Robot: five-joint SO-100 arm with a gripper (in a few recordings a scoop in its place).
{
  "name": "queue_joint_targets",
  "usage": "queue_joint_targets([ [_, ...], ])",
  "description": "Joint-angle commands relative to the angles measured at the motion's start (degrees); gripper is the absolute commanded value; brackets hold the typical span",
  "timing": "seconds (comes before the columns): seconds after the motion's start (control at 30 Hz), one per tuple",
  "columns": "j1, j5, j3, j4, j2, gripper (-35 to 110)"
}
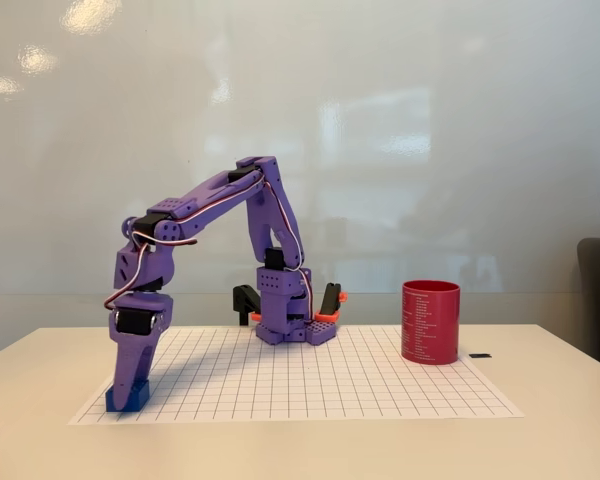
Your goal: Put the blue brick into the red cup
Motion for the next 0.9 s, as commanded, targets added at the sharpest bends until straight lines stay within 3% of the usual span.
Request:
queue_joint_targets([
  [0.0,1.8,-0.7,0.3,-0.4,3.0,0],
  [0.4,3.5,3.6,-2.3,-4.7,6.2,-1],
  [0.67,7.7,6.9,-9.2,-2.5,22.0,-1],
  [0.87,5.2,10.7,-9.1,-1.1,33.2,-1],
])
